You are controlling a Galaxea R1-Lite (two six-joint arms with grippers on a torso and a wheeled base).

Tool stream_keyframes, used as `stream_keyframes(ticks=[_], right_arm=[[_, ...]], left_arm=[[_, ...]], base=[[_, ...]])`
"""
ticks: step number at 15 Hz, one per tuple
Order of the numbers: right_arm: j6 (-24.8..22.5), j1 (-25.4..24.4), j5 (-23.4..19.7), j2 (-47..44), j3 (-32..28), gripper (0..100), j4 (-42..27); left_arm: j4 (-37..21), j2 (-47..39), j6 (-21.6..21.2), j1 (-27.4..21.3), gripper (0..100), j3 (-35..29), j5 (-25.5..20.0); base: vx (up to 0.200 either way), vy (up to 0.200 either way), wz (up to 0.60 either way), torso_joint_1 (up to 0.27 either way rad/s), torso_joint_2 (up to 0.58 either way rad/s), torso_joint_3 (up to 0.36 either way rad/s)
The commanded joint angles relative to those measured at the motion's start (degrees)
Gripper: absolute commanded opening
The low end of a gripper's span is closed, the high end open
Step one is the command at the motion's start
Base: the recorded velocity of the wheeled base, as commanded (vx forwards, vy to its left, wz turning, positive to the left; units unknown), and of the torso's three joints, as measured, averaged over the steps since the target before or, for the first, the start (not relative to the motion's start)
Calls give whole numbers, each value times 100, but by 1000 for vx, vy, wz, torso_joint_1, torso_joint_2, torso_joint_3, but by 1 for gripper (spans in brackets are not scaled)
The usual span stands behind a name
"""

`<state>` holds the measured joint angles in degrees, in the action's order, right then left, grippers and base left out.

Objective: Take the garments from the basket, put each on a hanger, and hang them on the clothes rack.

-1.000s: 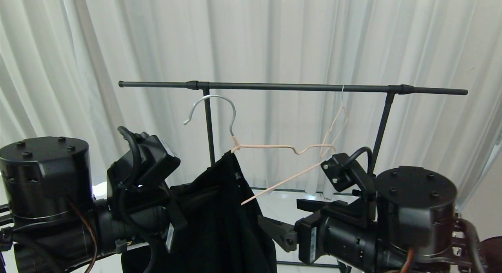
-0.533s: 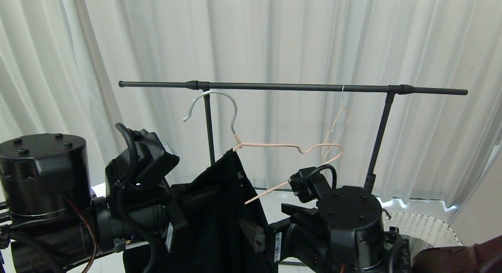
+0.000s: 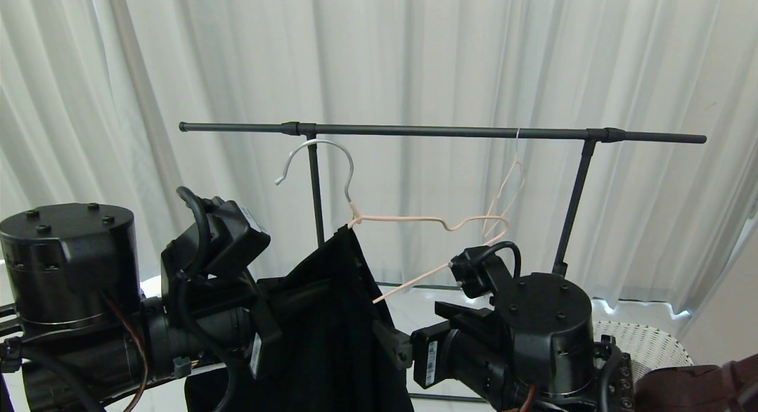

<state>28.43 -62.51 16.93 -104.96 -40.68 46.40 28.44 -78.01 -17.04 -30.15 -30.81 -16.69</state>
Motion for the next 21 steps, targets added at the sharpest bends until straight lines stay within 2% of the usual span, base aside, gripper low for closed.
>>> stream_keyframes(ticks=[1,7,10,12,18,19,21], right_arm=[[-13,81,-6,116,16,100,1],[-13,169,29,116,69,100,1],[-30,240,38,-218,-168,100,71],[-92,20,29,-350,-423,100,89],[-101,-235,47,-525,-432,100,89],[-101,-200,108,-561,-432,100,89],[-118,-77,513,-771,-414,100,89]], left_arm=[[4,5,-10,-9,0,13,-1],[4,14,-1,62,0,13,-1],[4,58,-1,-334,0,-22,-1],[4,-4,-1,-369,0,-57,8],[4,-30,8,-378,0,-136,-1],[4,-13,8,-387,0,-136,-1],[4,14,8,-378,0,-136,-1]], base=[[0,0,0,0,0,0],[0,0,0,0,0,0],[0,0,0,0,0,0],[0,0,0,0,0,0],[0,0,0,0,0,0],[0,0,0,0,0,0],[0,0,0,0,0,0]])
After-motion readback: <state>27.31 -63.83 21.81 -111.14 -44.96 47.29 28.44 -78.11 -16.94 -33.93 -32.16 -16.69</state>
